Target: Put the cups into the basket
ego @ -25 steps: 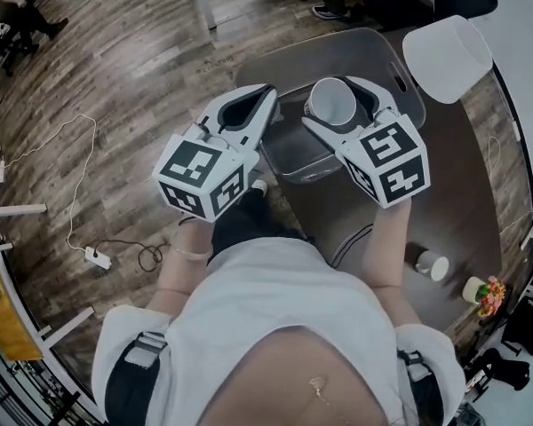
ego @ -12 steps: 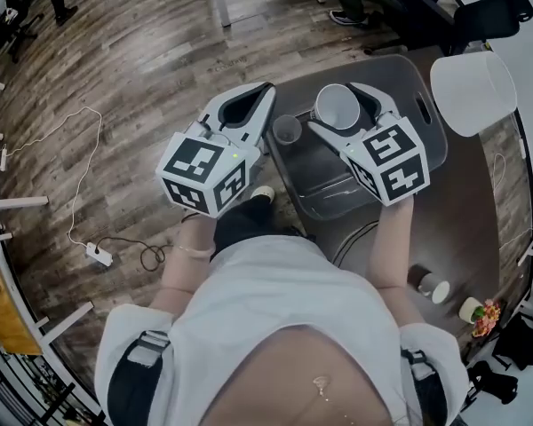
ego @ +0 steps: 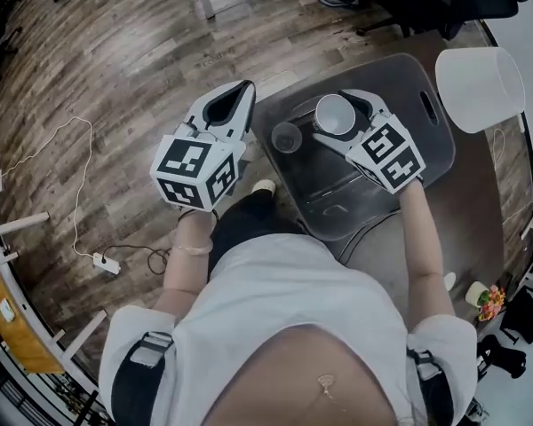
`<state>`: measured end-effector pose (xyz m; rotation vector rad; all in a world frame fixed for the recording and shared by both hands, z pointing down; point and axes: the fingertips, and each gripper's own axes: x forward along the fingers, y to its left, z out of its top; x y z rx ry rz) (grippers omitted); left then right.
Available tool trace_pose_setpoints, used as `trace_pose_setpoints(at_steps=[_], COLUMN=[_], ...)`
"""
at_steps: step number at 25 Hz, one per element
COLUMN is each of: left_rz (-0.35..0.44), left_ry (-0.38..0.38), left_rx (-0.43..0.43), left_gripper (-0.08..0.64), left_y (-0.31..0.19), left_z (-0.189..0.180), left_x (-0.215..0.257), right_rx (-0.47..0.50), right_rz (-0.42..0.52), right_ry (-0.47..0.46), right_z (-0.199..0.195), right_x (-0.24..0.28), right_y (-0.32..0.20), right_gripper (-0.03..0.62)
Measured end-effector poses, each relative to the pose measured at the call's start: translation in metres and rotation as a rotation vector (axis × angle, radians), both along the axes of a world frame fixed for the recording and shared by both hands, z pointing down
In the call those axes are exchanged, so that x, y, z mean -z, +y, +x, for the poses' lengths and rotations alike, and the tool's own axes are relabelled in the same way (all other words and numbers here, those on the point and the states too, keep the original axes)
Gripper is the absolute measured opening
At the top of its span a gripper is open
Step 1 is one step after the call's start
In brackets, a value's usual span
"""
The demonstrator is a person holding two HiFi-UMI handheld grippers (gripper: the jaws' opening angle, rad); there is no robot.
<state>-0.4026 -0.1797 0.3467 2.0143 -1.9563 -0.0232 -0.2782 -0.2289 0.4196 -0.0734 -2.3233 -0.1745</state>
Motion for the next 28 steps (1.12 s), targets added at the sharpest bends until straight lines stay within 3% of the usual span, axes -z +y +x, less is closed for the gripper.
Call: trace_pose_setpoints(at_steps=[10,15,20,24,28], left_rz=[-0.023,-0.034,-0.043,-0.047,-0.047], left_ry=[0.042,0.054,0.061,0.07,0.075], left_rx=[-0.029,-0.027,-0.024,-0.022,-0.023], left_gripper=[0.009,0.009,0.009,0.009,0.009], left_y=[-0.017,-0.018,-0.022,-0.021,-0.022], left_z=[-0.005,-0.008,-0.01,-0.011,-0.009], left_x=[-0.019,-0.026,-0.031,-0.033,-0.033], right_rx=[0.199,0.306,0.363,0.418,0.424], right_rz=[-0.08,-0.056,-0.078,-0.018,-0.024], right_ry=[0.045,0.07,0.061,0.084,0.097], right_z=[0.003,0.005,0.004,0.0,0.004], right_x=[-0.043,-0.064,-0.079,-0.091,-0.101], right_y=[0.009,0.009,0.01,0.013,0.014], right_gripper=[0.388,0.388,0.388,0.388,0.388])
